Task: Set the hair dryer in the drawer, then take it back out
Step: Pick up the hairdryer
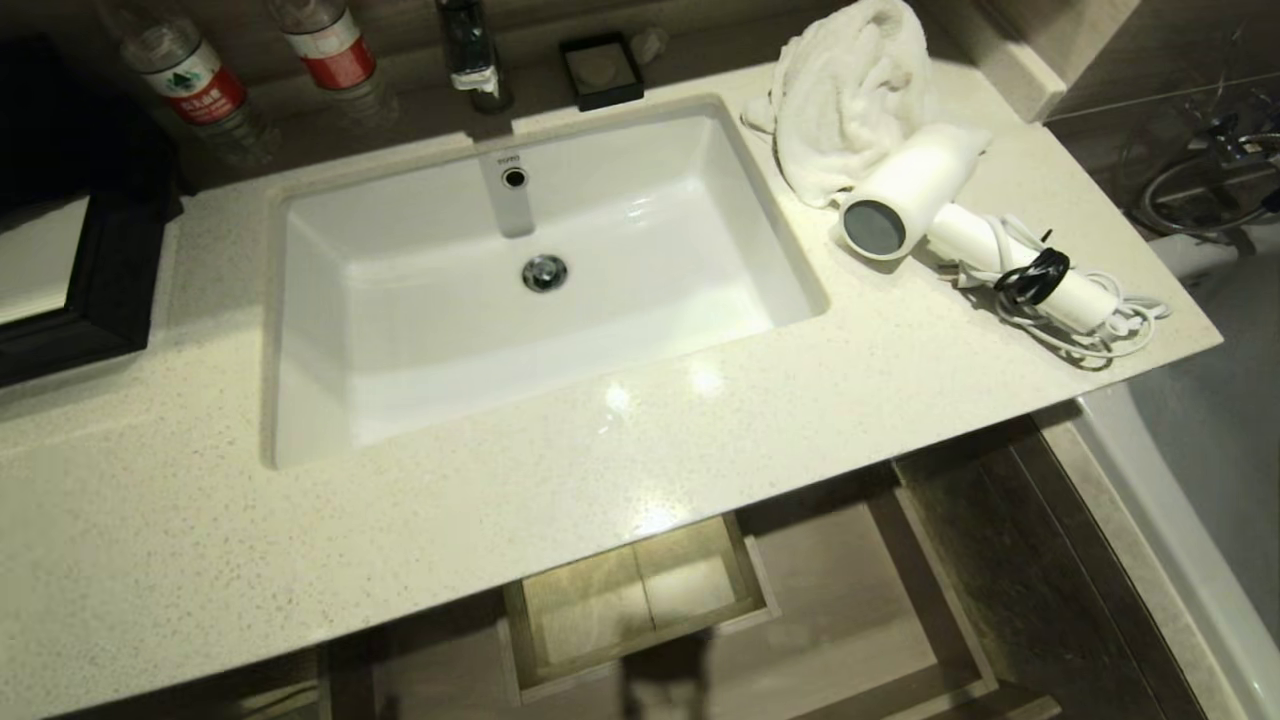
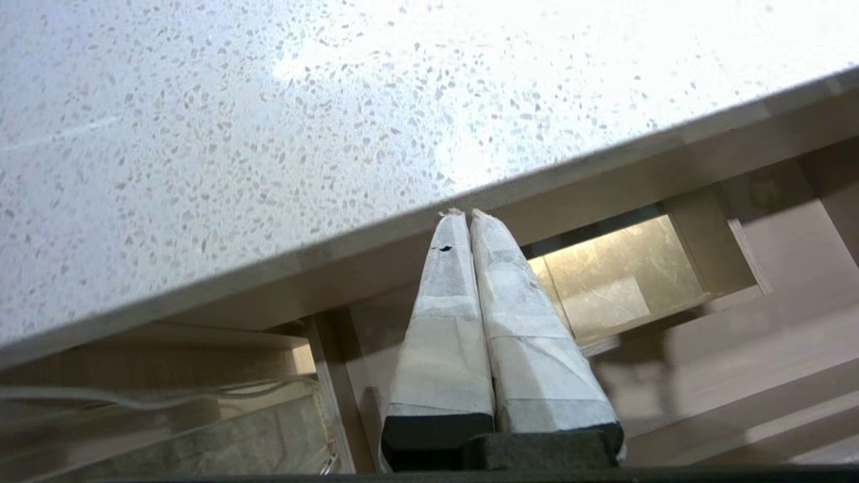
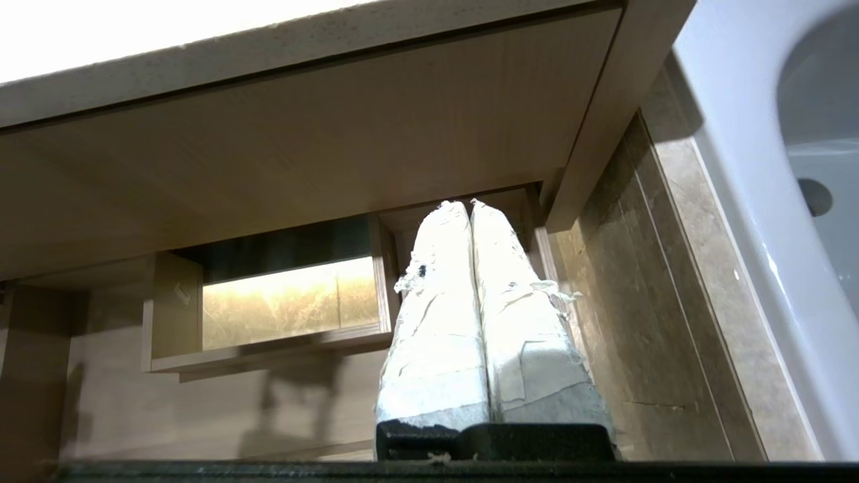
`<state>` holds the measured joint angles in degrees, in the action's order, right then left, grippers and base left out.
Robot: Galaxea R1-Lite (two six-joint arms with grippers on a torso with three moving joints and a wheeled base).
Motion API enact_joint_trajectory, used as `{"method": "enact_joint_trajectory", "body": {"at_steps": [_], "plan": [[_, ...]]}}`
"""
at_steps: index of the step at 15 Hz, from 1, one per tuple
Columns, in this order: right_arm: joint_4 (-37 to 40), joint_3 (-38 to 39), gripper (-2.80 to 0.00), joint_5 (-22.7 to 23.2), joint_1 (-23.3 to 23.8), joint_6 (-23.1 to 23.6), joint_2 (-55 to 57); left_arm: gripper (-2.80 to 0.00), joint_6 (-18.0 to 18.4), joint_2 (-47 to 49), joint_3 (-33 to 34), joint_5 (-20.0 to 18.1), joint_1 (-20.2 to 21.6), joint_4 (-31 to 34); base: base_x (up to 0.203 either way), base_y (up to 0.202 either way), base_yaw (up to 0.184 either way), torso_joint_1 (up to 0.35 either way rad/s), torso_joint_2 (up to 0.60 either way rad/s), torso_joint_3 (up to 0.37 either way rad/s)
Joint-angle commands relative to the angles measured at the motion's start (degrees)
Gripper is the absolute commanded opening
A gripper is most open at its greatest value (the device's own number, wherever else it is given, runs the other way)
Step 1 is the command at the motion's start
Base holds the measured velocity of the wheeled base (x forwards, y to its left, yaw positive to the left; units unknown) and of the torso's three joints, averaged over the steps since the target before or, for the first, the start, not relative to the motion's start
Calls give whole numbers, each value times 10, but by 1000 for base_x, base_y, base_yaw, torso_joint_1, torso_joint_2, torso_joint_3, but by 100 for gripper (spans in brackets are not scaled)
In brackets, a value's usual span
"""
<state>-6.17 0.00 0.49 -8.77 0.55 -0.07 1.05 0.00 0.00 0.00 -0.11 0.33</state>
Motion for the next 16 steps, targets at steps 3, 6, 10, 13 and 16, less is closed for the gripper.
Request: {"method": "enact_joint_trajectory", "body": {"at_steps": [3, 6, 10, 13, 16], "plan": [[0, 23, -280, 2, 0, 9, -22, -280, 0, 0, 1, 0, 0, 0, 0, 0, 0, 77, -87, -16], [11, 14, -280, 10, -1, 55, -22, -280, 0, 0, 1, 0, -1, 0, 0, 0, 0, 0, 0, 0], [110, -232, -280, 26, 0, 53, 0, -280, 0, 0, 1, 0, 0, 0, 0, 0, 0, 0, 0, 0], [338, -558, -280, 28, -1, 43, 124, -280, 0, 0, 1, 0, 0, 0, 0, 0, 0, 0, 0, 0], [537, -737, -280, 35, -5, 30, 323, -280, 0, 0, 1, 0, 0, 0, 0, 0, 0, 0, 0, 0]]}}
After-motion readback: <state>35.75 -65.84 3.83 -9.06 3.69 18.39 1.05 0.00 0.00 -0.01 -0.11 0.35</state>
